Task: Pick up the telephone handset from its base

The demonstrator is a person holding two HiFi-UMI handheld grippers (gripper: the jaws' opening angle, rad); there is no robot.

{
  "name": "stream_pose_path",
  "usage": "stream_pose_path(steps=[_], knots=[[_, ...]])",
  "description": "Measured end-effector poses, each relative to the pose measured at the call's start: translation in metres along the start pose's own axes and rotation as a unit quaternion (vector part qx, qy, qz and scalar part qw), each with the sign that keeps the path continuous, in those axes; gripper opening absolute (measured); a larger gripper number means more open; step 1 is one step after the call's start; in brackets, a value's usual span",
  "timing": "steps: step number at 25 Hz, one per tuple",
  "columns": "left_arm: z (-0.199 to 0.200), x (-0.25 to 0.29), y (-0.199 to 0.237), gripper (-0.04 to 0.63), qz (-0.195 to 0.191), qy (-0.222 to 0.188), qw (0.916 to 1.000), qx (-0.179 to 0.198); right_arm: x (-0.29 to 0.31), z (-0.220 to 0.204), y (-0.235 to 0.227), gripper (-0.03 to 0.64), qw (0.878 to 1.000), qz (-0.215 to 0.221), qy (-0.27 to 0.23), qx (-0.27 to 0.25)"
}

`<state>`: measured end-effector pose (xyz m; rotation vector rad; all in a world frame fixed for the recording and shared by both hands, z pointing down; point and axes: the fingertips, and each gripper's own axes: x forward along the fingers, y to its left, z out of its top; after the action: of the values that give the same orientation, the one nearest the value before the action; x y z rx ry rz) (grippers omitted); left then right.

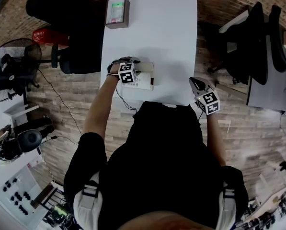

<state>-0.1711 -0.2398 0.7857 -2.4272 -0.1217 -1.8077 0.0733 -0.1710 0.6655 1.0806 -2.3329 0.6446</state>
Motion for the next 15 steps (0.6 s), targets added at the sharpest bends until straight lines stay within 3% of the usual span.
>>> stream_pose_path(steps=[15], knots=[[-0.0004, -0.0053, 0.0024, 0.227, 0.006, -0.002, 1.0000, 0.001, 0.0034, 0.0059, -0.0004, 0.000, 1.000, -0.002, -0.008, -0.002]])
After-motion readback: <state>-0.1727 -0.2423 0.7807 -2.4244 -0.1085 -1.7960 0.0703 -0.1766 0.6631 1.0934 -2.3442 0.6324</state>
